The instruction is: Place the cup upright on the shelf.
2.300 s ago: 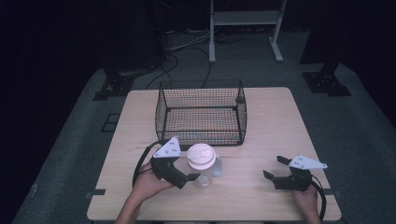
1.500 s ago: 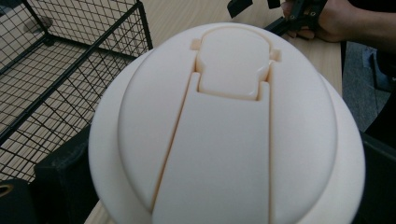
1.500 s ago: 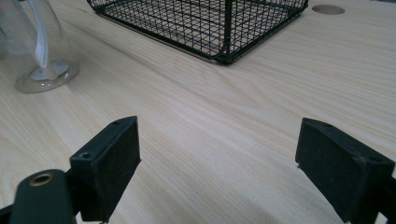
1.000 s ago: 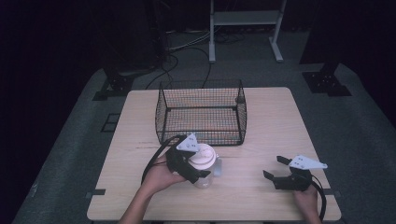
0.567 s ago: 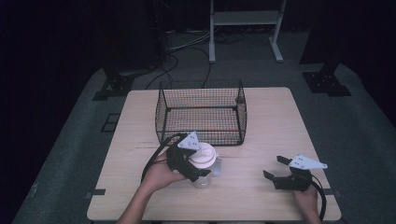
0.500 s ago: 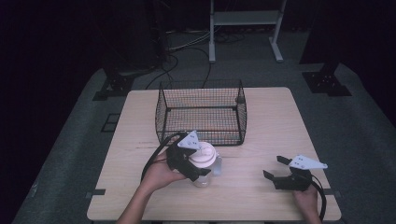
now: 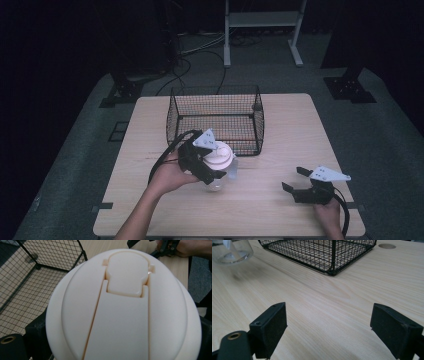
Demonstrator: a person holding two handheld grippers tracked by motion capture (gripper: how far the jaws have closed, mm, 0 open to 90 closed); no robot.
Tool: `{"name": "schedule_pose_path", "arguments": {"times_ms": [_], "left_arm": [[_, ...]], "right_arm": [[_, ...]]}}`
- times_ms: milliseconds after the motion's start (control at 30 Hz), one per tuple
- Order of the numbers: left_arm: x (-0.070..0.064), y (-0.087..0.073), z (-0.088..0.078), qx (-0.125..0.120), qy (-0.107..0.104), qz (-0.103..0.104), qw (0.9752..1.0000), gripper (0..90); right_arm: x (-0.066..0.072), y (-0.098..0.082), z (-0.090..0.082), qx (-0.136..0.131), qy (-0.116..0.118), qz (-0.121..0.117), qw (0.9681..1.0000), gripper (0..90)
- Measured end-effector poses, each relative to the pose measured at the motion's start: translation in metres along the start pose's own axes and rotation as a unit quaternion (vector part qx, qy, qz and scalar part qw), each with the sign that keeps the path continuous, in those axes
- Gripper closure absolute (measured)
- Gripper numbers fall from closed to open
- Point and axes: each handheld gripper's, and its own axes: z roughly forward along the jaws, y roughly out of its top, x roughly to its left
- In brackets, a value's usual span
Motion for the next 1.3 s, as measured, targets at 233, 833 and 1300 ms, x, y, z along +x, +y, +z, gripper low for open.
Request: {"name": "schedule_pose_path", "arguments": {"times_ms": [233, 833, 1300], "left_arm": [[0.005, 0.018, -0.010, -0.004, -0.002, 0.005, 1.0000, 5.2], [0.023, 0.066, -0.033, 0.002, -0.001, 0.011, 0.9999, 5.2], [0.053, 0.096, -0.039, 0.017, 0.006, 0.012, 0.9998, 5.2]], "right_arm": [[0.000, 0.000, 0.000, -0.001, 0.001, 0.002, 1.0000, 12.8], [-0.001, 0.000, 0.000, -0.004, 0.000, 0.003, 1.0000, 12.9], [-0.002, 0.000, -0.001, -0.008, 0.000, 0.009, 0.9999, 12.9]]}}
